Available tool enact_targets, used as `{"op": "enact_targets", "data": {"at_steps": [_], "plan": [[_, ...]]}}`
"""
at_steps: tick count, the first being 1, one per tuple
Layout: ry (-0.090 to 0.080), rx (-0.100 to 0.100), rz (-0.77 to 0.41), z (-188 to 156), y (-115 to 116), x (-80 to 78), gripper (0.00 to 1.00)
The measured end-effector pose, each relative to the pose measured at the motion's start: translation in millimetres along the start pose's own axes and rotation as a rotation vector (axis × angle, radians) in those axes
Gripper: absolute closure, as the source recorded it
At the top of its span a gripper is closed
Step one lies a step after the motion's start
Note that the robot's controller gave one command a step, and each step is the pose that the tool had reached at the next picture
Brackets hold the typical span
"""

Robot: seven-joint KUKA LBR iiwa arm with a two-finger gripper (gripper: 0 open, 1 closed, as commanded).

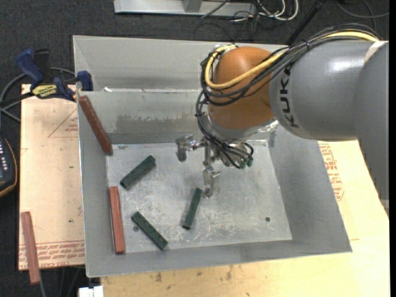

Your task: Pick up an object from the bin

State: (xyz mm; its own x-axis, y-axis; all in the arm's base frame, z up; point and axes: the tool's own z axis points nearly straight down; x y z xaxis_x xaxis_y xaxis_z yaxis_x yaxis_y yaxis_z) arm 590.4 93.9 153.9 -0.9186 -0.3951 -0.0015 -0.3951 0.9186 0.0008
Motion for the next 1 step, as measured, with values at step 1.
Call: {"op": "enact_targets", "data": {"at_steps": [1], "plan": [[0.006, -0.002, -0.48, 69.0, -20.8, 55.1, 0.0]]}}
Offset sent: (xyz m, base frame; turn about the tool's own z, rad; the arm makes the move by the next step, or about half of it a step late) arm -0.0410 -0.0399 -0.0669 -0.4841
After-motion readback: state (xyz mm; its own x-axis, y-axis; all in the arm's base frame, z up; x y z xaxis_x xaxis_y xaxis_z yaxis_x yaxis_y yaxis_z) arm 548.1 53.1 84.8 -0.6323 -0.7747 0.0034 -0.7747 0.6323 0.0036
